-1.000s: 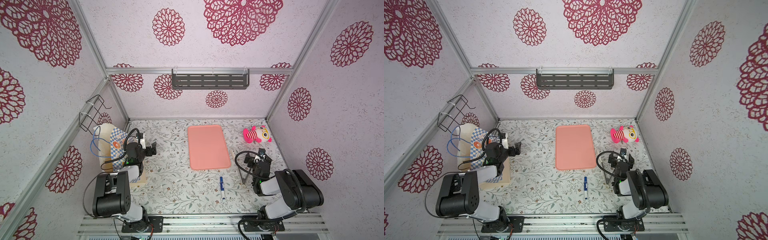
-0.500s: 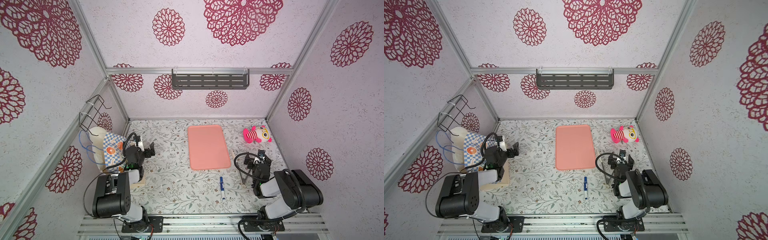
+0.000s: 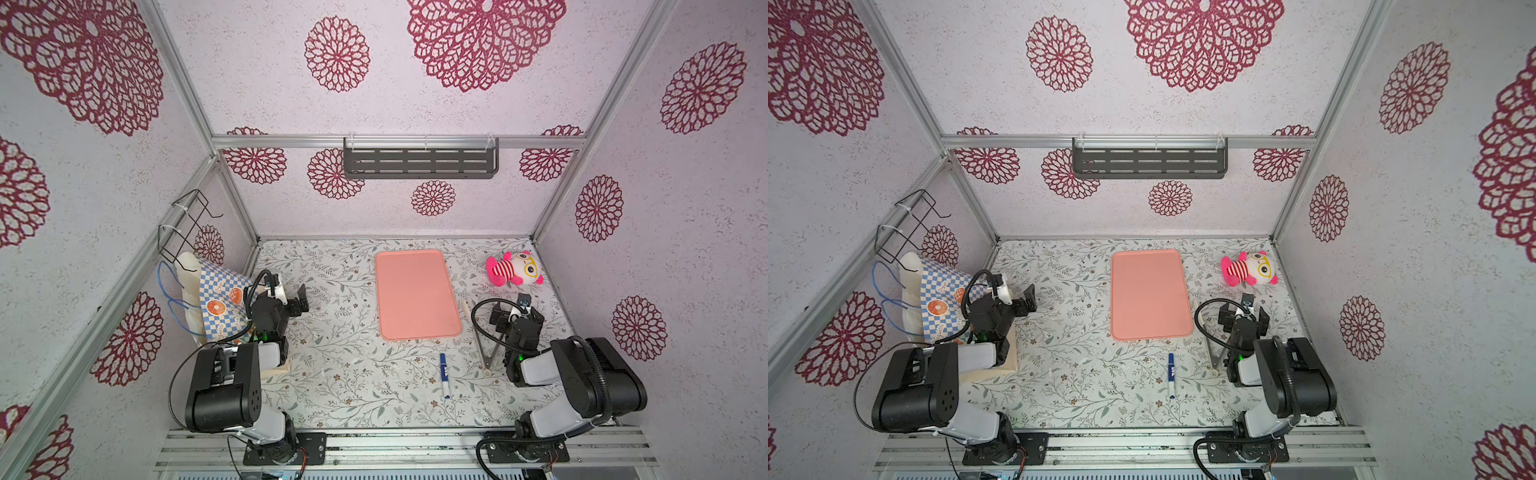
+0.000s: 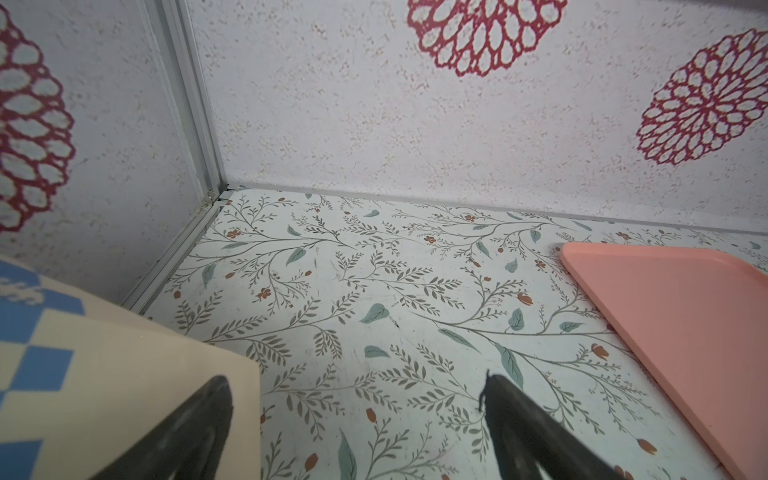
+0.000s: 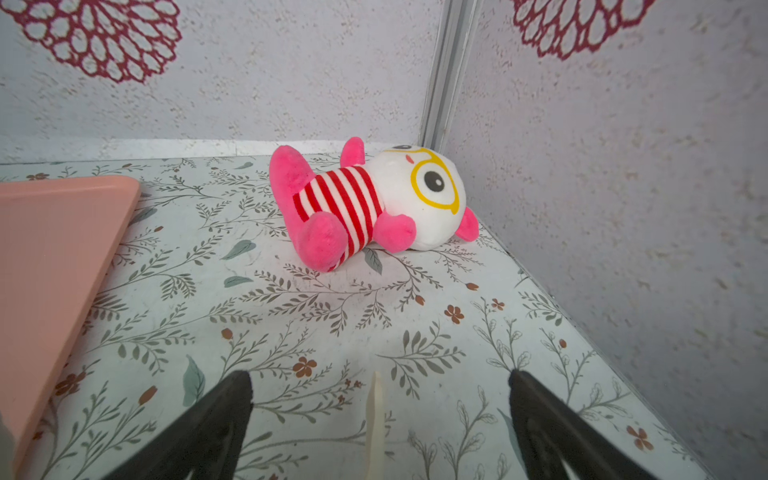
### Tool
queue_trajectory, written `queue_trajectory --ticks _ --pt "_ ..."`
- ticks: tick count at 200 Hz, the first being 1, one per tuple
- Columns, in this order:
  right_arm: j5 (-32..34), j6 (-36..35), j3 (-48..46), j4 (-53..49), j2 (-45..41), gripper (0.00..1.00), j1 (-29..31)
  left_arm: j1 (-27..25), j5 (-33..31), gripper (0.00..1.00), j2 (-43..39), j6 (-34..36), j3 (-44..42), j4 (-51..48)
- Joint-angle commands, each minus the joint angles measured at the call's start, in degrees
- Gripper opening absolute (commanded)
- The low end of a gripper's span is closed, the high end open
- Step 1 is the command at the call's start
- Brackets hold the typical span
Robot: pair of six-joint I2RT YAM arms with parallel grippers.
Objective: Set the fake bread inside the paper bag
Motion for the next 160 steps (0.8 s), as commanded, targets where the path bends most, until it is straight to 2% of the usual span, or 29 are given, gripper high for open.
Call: queue_trajectory --ticks 1,17,74,101,112,126,160 --pt "0.27 0.68 -0.92 4.42 -0.75 0.99 0.01 0.52 -1.48 0.98 1.05 0.3 -1.29 0.78" --pt "0.43 2.59 2.09 -1.98 -0.93 0.99 -0.79 0.52 -1.5 0.97 1.0 0.29 -1.47 0.86" --pt "0.9 1.01 -0.33 3.26 -0.83 0.99 -0.03 0.38 -1.81 0.97 1.0 0.46 -1.31 0.78" --pt "0.8 0.7 0.41 1.71 -0.94 0.99 0.18 0.32 -1.99 0.98 1.09 0.37 -1.34 0.78" --pt "-0.54 0.74 1.58 0.05 -0.49 0.99 -0.02 0.34 -1.99 0.98 1.09 0.37 -1.32 0.77" --pt "-7.07 2.48 2.6 -3.54 -1.17 0.99 -3.18 0.29 -2.0 0.98 1.18 0.35 -1.21 0.66" --pt "-7.0 1.46 1.86 -2.03 -1.38 0.99 -2.62 0.23 -2.09 0.97 1.05 0.46 -1.43 0.81"
